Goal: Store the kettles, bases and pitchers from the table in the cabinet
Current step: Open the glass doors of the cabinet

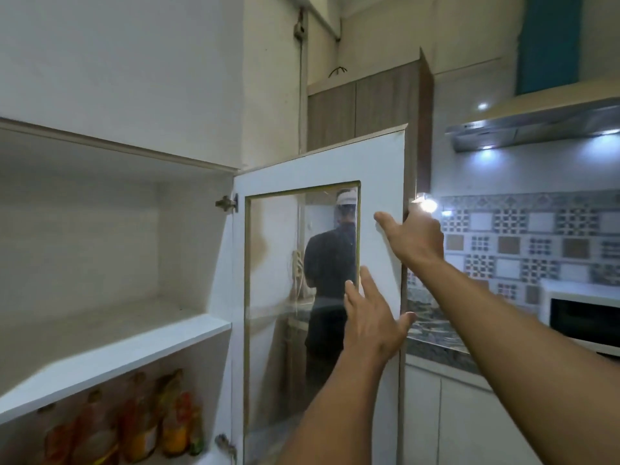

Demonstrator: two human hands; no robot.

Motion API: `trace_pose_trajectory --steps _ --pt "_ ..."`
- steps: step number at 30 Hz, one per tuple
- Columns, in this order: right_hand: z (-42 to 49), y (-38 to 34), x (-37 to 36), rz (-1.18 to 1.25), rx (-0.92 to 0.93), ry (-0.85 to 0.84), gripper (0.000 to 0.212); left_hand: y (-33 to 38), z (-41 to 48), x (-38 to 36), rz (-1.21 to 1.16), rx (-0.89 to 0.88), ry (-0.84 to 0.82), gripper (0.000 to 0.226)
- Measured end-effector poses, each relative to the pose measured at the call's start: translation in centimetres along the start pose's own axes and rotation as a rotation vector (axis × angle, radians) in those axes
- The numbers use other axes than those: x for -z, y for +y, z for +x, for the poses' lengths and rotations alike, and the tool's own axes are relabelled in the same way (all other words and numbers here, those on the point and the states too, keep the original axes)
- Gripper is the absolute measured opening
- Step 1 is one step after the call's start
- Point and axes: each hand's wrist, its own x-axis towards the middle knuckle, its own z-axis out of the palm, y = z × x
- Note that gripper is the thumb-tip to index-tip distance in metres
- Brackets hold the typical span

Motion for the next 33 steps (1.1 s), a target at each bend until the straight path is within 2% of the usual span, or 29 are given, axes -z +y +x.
trace_pose_trajectory --steps 4,12,16,22,24,26,28,30,33 --pt "3.2 5.8 -0.8 -0.022 -0.102 -0.068 0.047 0.2 3.7 -5.8 0.042 0.085 -0.039 0.108" --pt "10.4 17.0 -3.5 -0.022 -0.156 -0.184 0.046 -0.6 11.6 -16.2 0.183 0.108 0.076 0.104" --pt "12.7 19.9 -5.2 0.027 -0.166 -0.176 0.046 -1.3 14.0 -18.4 0.237 0.106 0.124 0.102" --pt "13.7 21.5 -7.0 0.03 -0.165 -0.112 0.043 -2.0 15.6 -19.2 0.23 0.109 0.111 0.098" --pt "13.3 21.0 -7.2 -0.028 -0.122 -0.032 0.046 -2.5 15.7 -19.0 0.23 0.095 0.116 0.096" --pt "12.5 20.5 -7.7 -0.156 0.039 0.12 0.052 -3.2 15.7 -18.3 0.241 0.112 0.117 0.095" --pt "11.6 19.8 -8.6 -0.196 0.228 0.188 0.045 -4.1 15.7 -17.1 0.261 0.16 0.126 0.092" --pt "10.6 18.4 -9.9 -0.179 0.333 0.095 0.037 -5.4 15.4 -15.4 0.266 0.197 0.157 0.089" --pt "8.6 15.8 -12.3 -0.147 0.331 -0.151 0.038 -8.0 14.1 -11.7 0.298 0.252 0.224 0.088"
